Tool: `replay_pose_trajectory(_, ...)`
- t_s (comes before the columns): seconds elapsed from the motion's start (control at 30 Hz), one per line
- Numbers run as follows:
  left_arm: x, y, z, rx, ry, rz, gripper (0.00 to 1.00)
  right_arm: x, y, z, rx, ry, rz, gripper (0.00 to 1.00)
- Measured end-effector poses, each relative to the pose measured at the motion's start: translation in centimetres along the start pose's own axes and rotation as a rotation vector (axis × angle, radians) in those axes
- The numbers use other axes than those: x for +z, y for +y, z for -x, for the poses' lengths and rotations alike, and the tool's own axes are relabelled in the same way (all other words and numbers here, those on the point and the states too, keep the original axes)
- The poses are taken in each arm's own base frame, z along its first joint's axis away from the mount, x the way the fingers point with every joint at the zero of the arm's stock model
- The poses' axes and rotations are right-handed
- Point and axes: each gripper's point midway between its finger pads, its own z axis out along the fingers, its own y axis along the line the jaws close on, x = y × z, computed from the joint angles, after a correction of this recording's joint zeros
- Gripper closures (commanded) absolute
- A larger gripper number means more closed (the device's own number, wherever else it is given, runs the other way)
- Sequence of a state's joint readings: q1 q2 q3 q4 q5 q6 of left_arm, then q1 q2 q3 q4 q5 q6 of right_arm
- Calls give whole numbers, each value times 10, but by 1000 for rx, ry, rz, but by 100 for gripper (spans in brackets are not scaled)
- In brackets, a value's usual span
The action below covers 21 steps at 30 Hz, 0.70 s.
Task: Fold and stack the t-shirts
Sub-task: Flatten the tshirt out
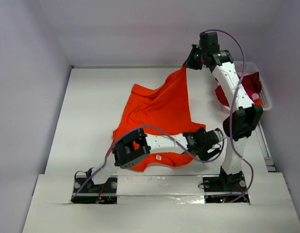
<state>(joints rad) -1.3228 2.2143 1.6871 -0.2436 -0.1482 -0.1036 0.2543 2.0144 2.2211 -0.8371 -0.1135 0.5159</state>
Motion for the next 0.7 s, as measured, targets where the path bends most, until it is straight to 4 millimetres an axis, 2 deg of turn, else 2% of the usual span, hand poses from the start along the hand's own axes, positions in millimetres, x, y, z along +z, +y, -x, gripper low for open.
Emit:
replay_pose_trajectory(0.13,4,5,9,-2,-18,40,16,0,0,0,0,1,1,100)
replay_pose_trajectory(0.27,8,9,11,-4,-23,69,29,0,1,-1,0,3,5,100)
replay_pose_trajectory(0.43,13,11,6,-7,-6,85,40,0,2,-1,0,6,10,100)
replay_pose_trajectory(0.47,13,12,6,-8,-4,88,46,0,2,-1,0,7,11,100)
replay_pose_trajectory(0.5,13,12,5,-10,0,90,48,0,2,-1,0,7,12,100)
replay_pose_trajectory(0.7,13,13,3,-19,7,96,50,0,2,-1,0,8,13,100)
